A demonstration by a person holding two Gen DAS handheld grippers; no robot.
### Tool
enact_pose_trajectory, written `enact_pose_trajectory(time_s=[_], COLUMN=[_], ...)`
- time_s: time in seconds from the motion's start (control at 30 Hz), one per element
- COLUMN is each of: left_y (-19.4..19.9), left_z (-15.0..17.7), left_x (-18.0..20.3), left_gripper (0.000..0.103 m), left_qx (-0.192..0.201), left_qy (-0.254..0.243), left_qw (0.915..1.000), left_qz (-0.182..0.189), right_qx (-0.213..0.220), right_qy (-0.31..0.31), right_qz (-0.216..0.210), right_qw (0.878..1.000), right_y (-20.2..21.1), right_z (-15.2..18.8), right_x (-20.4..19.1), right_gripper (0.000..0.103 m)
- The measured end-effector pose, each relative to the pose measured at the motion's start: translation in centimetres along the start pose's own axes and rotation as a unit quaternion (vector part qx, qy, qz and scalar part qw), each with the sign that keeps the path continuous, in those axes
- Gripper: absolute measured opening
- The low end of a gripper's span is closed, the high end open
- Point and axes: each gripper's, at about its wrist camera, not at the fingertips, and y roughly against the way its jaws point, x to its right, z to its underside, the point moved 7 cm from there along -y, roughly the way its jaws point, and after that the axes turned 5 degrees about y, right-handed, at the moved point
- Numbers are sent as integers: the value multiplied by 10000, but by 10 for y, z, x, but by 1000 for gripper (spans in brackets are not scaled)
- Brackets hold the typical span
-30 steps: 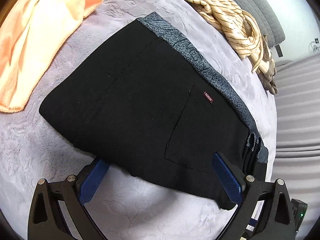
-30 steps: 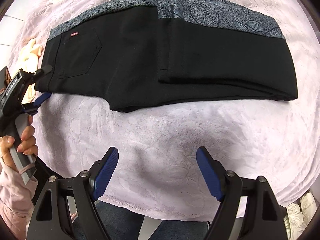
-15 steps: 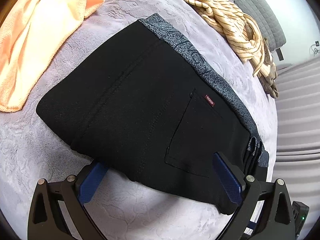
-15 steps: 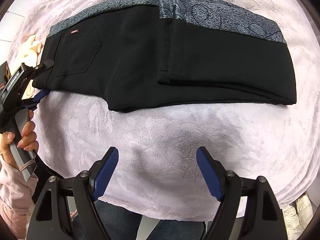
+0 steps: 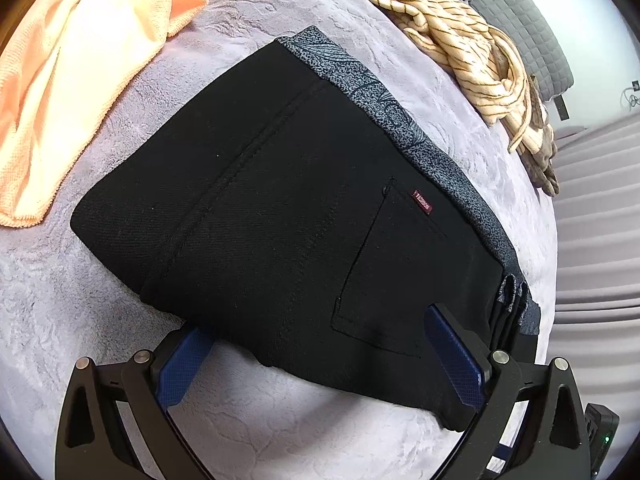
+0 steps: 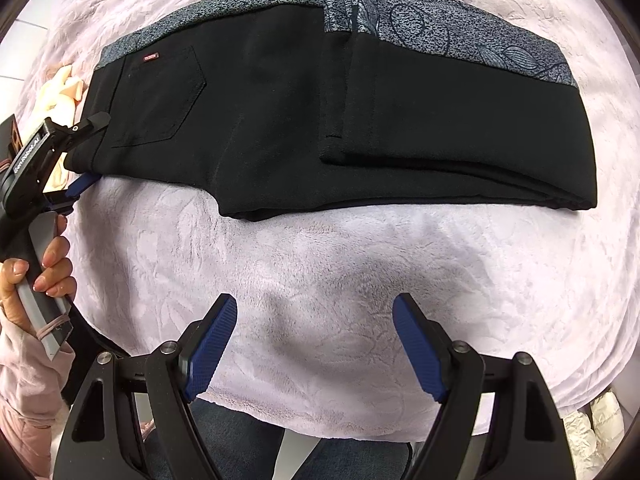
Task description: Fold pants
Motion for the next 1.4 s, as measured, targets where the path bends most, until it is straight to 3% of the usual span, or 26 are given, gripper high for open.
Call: enact_pose_trajectory(time_s=[0.23,0.4,0.47,0.53,0.57,0.6,0.67,0.7,0.77,0.8,0.87,0.9,0.93,1.0,1.07,1.17,1.23,1.4], left_y=[-1,35,25,2,-10,-15,-13,-9,3,9,13,11,8,2,0,1,0,2], left_z=[-16,-21,-23,-26,-26,-27,-28,-28,-25,-20,-7,3,8,17,18,16,16,18], left_x=[-6,43,41,21,7,-3,-8,-6,11,26,54,65,71,73,72,73,75,78], left_gripper=[101,101,101,100,97,81,68,56,45,44,43,43,43,43,43,43,43,43], left_qx=[65,692,685,443,314,289,432,571,988,1214,1688,1886,1975,2044,2039,2024,2032,2059], left_qy=[473,-380,-460,-146,68,171,147,47,-736,-1292,-2404,-2911,-3195,-3491,-3518,-3469,-3527,-3584], left_qw=[9984,9949,9960,9989,9993,9986,9975,9964,9854,9721,9297,9031,8862,8651,8614,8652,8612,8573], left_qz=[313,628,344,-8,-197,-397,-543,-618,-1173,-1537,-2222,-2533,-2713,-2967,-3045,-3003,-3044,-3070], right_qx=[-10,197,315,396,450,501,614,668,756,816,874,861,738,360,114,-199,-362,-1038], right_qy=[63,10,-26,-15,9,32,139,237,407,485,547,609,696,910,1353,2370,2874,3294], right_qz=[-22,-150,-192,-187,-155,-139,-111,-72,6,-13,-287,-521,-859,-1443,-1613,-1363,-1176,-878], right_qw=[10000,9997,9993,9990,9989,9986,9980,9975,9963,9955,9942,9931,9911,9847,9775,9617,9499,9344], right_y=[0,7,12,17,20,24,32,37,47,54,69,75,81,85,88,79,64,14], right_z=[-1,-6,-13,-22,-30,-36,-54,-66,-89,-106,-136,-150,-165,-184,-203,-213,-217,-207], right_x=[-4,-4,-2,-1,0,1,2,1,-1,-4,-12,-23,-39,-71,-114,-184,-224,-274], right_gripper=[83,83,83,83,83,83,83,83,83,83,83,83,83,83,84,85,85,85])
